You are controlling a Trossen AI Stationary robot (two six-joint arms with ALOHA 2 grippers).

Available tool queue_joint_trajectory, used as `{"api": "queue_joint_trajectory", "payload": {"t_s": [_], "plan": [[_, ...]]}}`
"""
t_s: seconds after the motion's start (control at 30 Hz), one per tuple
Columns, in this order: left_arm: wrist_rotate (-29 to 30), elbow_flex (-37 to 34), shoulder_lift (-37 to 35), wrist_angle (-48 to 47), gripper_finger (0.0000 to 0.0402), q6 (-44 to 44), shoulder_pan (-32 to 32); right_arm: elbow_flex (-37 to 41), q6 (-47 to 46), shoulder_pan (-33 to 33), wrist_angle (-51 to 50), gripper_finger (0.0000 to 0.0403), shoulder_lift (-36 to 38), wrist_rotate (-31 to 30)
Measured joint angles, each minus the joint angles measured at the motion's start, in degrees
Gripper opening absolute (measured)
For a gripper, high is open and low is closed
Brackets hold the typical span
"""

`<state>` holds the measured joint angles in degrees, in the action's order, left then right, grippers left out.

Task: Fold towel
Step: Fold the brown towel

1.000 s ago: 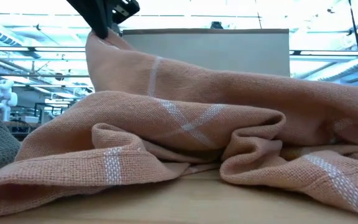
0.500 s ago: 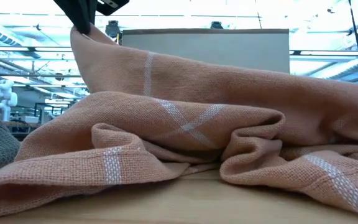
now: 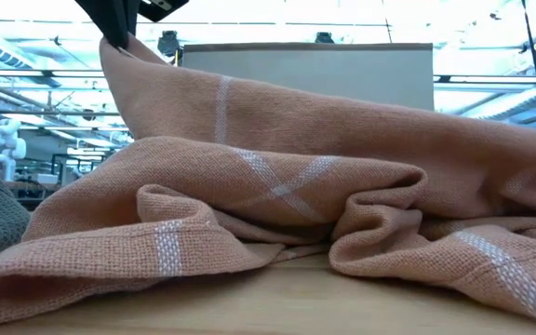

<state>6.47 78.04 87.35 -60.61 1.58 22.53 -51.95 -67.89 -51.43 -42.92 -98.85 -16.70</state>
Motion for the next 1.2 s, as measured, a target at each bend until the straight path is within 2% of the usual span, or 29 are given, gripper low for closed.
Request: {"api": "queue_joint_trajectory", "payload": {"t_s": [0.1, 0.27, 0.47, 0.77, 1.2], "plan": [[0.3, 0.0, 0.0, 0.6, 0.0004, 0.4, 0.0, 1.3, 0.9, 0.4, 3.4, 0.0107, 0.1, 2.1], [0.5, 0.0, 0.0, 1.3, 0.0005, 0.4, 0.0, 1.7, 4.5, 0.8, 7.1, 0.0012, 0.1, 4.1], [1.8, 0.0, 0.0, 1.1, 0.0007, 0.4, 0.0, 1.4, 6.1, 1.2, 6.3, 0.0002, 2.7, 3.8], [2.1, 0.0, 0.0, -1.8, 0.0008, -1.1, 0.0, -5.3, 7.6, 1.2, -4.8, 0.0, 9.0, -2.4], [2.4, 0.0, 0.0, -2.0, 0.0009, -1.2, 0.0, -5.5, 7.9, 1.0, -7.0, 0.0, 10.1, -2.1]]}}
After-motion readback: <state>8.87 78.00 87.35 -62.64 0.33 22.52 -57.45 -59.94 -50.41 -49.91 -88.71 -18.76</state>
